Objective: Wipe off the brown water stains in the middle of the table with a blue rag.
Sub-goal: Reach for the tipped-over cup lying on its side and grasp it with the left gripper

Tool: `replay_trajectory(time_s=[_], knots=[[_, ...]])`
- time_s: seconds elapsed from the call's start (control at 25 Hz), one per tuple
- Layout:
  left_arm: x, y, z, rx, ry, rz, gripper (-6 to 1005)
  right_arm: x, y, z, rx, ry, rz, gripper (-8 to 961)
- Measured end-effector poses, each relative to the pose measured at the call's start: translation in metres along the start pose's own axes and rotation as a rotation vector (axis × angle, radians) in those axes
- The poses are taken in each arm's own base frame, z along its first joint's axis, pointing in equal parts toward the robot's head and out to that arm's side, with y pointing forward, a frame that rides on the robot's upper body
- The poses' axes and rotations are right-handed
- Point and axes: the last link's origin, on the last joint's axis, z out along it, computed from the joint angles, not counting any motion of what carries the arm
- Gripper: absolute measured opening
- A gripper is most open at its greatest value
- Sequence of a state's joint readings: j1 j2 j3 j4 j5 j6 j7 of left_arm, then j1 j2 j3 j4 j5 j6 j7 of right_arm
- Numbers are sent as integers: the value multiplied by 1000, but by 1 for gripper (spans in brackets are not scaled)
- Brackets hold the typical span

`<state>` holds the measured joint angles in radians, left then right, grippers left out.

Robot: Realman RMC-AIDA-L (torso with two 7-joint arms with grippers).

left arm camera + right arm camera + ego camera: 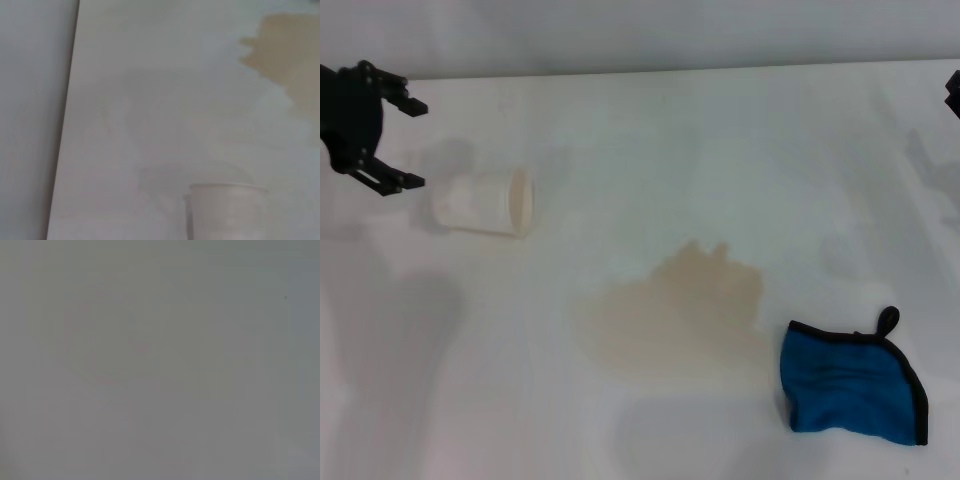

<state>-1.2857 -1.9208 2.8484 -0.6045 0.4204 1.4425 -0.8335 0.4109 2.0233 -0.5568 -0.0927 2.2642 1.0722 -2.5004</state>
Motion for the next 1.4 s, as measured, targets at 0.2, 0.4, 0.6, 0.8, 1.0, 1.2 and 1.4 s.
replay_trajectory(time_s=[0.2, 0.4, 0.6, 0.8, 1.0, 1.2, 1.4], knots=[[2, 4, 10, -7, -1, 0, 880, 1, -2, -2, 8, 7, 0, 857], [2, 9, 16, -7, 8, -15, 880, 2, -4, -2, 13, 11, -2, 857], [-1, 14, 27, 33, 26, -48, 879, 0, -4, -1, 10, 8, -5, 857], [-3, 20, 34, 50, 60, -71, 879, -1, -5, -1, 12, 7, -7, 857], [-3, 30, 46, 17, 87, -81, 879, -2, -6, -2, 11, 2, -3, 857], [-11, 40, 55, 15, 66, -104, 879, -2, -6, -2, 10, 1, -2, 857], [-16, 42, 56, 32, 59, -121, 879, -1, -5, -2, 8, 3, 0, 857]])
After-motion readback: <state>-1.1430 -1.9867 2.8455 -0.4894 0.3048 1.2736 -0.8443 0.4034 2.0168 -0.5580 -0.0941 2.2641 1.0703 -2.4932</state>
